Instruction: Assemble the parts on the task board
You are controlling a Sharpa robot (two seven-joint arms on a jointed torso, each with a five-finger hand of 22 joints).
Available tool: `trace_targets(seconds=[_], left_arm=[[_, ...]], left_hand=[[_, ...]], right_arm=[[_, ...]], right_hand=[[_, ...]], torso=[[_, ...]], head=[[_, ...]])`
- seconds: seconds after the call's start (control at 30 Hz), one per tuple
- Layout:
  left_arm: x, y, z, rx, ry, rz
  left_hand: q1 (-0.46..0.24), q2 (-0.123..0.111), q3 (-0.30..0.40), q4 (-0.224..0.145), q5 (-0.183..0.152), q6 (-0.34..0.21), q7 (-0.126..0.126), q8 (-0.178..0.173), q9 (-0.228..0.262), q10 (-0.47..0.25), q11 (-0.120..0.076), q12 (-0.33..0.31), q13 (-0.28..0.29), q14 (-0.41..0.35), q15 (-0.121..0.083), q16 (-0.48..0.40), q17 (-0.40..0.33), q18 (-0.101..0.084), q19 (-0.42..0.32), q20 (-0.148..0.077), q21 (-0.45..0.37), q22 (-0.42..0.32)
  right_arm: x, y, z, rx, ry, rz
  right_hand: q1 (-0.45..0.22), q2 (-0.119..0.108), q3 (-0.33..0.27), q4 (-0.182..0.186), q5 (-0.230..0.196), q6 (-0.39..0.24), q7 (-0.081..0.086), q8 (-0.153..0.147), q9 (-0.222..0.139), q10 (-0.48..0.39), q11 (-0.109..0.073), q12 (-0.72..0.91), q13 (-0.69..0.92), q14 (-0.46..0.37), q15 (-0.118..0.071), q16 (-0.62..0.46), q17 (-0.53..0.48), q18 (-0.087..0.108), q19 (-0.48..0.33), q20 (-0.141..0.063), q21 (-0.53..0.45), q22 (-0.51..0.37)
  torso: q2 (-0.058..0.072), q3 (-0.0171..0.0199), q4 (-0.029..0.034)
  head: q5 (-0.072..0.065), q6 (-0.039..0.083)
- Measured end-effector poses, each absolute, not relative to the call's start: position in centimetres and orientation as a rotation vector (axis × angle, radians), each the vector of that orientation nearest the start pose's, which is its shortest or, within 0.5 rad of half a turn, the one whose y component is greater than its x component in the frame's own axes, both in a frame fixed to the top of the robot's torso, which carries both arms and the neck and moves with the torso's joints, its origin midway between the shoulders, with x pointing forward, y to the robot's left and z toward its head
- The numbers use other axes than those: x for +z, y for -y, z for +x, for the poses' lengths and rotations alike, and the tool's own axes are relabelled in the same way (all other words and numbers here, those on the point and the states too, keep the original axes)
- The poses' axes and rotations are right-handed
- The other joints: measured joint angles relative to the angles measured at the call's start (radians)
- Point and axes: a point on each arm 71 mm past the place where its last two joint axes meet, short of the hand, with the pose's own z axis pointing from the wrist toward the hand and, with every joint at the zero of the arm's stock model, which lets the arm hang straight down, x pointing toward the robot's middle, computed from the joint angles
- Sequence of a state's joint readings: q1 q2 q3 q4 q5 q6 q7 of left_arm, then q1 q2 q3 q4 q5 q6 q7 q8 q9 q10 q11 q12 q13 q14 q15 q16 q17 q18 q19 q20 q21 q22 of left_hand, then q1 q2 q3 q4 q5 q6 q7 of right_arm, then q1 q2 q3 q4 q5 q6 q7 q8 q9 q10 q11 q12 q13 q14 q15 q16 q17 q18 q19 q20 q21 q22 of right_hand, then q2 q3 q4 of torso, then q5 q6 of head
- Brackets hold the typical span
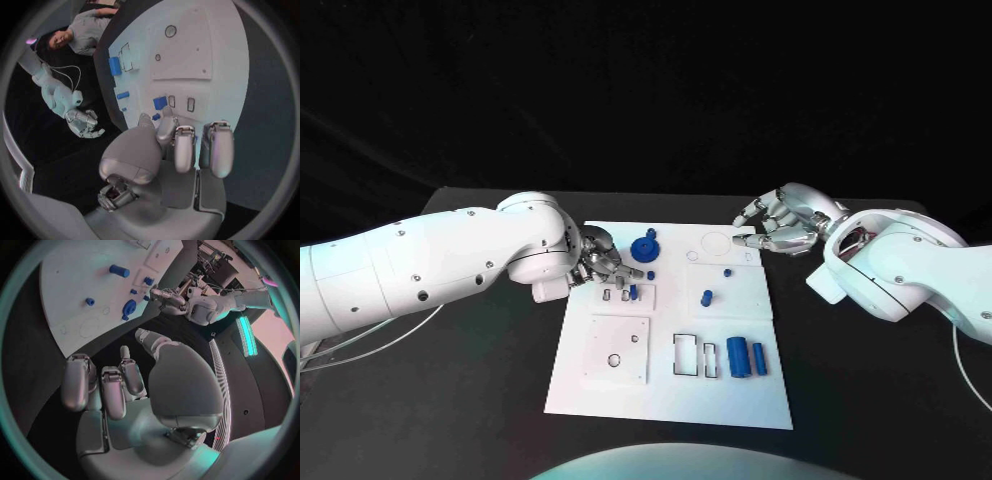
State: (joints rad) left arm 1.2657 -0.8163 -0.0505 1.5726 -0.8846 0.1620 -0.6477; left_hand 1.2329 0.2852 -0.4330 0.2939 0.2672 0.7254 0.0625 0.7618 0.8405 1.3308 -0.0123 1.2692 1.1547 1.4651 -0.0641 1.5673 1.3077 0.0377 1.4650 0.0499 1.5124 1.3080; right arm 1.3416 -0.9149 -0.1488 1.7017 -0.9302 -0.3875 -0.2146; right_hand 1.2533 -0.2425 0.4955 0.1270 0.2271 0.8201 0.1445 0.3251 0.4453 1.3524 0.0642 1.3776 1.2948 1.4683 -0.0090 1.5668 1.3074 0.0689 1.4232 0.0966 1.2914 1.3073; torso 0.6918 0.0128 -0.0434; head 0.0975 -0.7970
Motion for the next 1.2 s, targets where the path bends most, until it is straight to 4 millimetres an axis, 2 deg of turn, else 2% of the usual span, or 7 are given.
trace_targets(seconds=[0.13, 0.3, 0.5, 0.67, 0.77, 1.03, 1.2], left_arm=[[-20.4, -18.9, 46.9, -0.432, -2.443, -0.263], [-20.4, -18.6, 46.8, -0.415, -2.45, -0.227], [-20.4, -18.4, 46.7, -0.405, -2.459, -0.198], [-20.5, -18.1, 46.7, -0.403, -2.468, -0.185], [-20.5, -18.2, 46.8, -0.4, -2.469, -0.186], [-20.5, -18.4, 46.9, -0.393, -2.47, -0.197], [-20.6, -18.5, 46.9, -0.394, -2.478, -0.199]], left_hand=[[0.015, 0.004, 0.0, 0.0, 0.008, -0.015, 0.007, -0.029, -0.017, -0.006, 0.006, 0.0, -0.004, 0.0, 0.0, 0.0, 0.0, 0.0, 0.0, 0.0, 0.0, 0.0], [0.027, 0.001, 0.0, 0.0, 0.009, -0.032, 0.021, -0.107, -0.089, -0.016, 0.016, -0.006, -0.012, 0.0, 0.007, 0.0, 0.0, 0.0, 0.002, 0.006, 0.0, 0.0], [0.027, 0.001, 0.0, 0.0, 0.028, -0.025, 0.028, -0.145, -0.135, -0.015, 0.02, -0.006, -0.014, 0.0, 0.015, 0.0, 0.0, 0.0, 0.001, 0.01, 0.0, 0.0], [0.024, -0.003, 0.0, 0.0, 0.187, -0.014, 0.032, -0.165, -0.179, -0.017, 0.025, -0.006, -0.016, 0.0, 0.015, 0.0, 0.0, 0.0, 0.002, 0.017, 0.0, 0.0], [0.011, -0.026, 0.0, 0.0, 0.306, -0.007, 0.032, -0.17, -0.198, -0.017, 0.025, -0.006, -0.018, 0.0, 0.015, 0.0, 0.0, 0.0, 0.002, 0.017, 0.0, 0.0], [-0.048, -0.053, 0.0, 0.0, 0.528, -0.007, 0.032, -0.17, -0.223, -0.03, 0.027, -0.012, -0.029, 0.0, 0.014, 0.0, 0.0, 0.0, 0.002, 0.017, -0.004, 0.0], [-0.054, -0.059, 0.0, 0.0, 0.626, -0.007, 0.032, -0.163, -0.231, -0.034, 0.023, -0.018, -0.035, 0.0, 0.014, 0.0, 0.0, 0.0, 0.002, 0.017, -0.007, 0.0]], right_arm=[[-15.7, 19.8, 46.3, 0.827, -1.802, 0.34], [-15.7, 19.8, 46.4, 0.824, -1.803, 0.338], [-15.7, 19.7, 46.4, 0.82, -1.803, 0.336], [-15.7, 19.7, 46.4, 0.818, -1.804, 0.334], [-15.7, 19.8, 46.5, 0.816, -1.804, 0.334], [-15.8, 19.9, 46.6, 0.81, -1.804, 0.335], [-15.8, 19.9, 46.6, 0.809, -1.805, 0.335]], right_hand=[[0.0, 0.0, 0.001, 0.001, 0.002, 0.0, 0.0, 0.0, 0.001, 0.0, 0.0, 0.0, 0.0, 0.0, 0.0, 0.0, 0.0, 0.0, 0.0, 0.0, 0.0, 0.0], [0.0, 0.0, 0.001, 0.001, 0.002, 0.0, 0.0, 0.0, 0.0, 0.0, 0.0, 0.0, 0.0, 0.0, 0.0, 0.0, 0.0, 0.0, 0.0, 0.0, 0.0, 0.0], [0.0, 0.0, 0.001, 0.001, 0.002, 0.0, 0.0, 0.0, 0.0, 0.0, 0.0, 0.0, 0.0, 0.0, 0.0, 0.0, 0.0, 0.0, 0.0, 0.0, 0.0, 0.0], [0.0, 0.0, 0.001, 0.001, 0.002, 0.0, 0.0, 0.0, 0.0, 0.0, 0.0, 0.0, 0.0, 0.0, 0.0, 0.0, 0.0, 0.0, 0.0, 0.0, 0.0, 0.0], [0.0, 0.0, 0.001, 0.001, 0.002, 0.0, 0.0, 0.0, 0.0, 0.0, 0.0, 0.0, 0.0, 0.0, 0.0, 0.0, 0.0, 0.0, 0.0, 0.0, -0.004, 0.0], [0.003, -0.003, 0.004, 0.004, 0.023, 0.0, 0.0, 0.007, 0.003, 0.0, 0.0, 0.0, -0.001, 0.0, 0.0, 0.0, 0.0, 0.0, -0.004, -0.004, -0.004, 0.0], [0.005, -0.005, 0.004, 0.004, 0.031, 0.0, 0.0, 0.007, 0.004, 0.0, 0.0, 0.0, -0.001, 0.0, 0.0, 0.0, 0.0, 0.0, -0.004, -0.004, -0.004, 0.0]], torso=[[0.001, 0.0001, 0.0001], [0.001, 0.0001, 0.0002], [0.001, 0.0001, 0.0013], [0.001, -0.0002, 0.001], [0.001, -0.0005, 0.0008], [0.001, -0.0006, 0.0015], [0.001, -0.0007, 0.0012]], head=[[-0.001, -0.002], [-0.002, -0.005], [-0.002, -0.006], [-0.002, -0.007], [-0.002, -0.007], [-0.003, -0.006], [-0.003, -0.007]])
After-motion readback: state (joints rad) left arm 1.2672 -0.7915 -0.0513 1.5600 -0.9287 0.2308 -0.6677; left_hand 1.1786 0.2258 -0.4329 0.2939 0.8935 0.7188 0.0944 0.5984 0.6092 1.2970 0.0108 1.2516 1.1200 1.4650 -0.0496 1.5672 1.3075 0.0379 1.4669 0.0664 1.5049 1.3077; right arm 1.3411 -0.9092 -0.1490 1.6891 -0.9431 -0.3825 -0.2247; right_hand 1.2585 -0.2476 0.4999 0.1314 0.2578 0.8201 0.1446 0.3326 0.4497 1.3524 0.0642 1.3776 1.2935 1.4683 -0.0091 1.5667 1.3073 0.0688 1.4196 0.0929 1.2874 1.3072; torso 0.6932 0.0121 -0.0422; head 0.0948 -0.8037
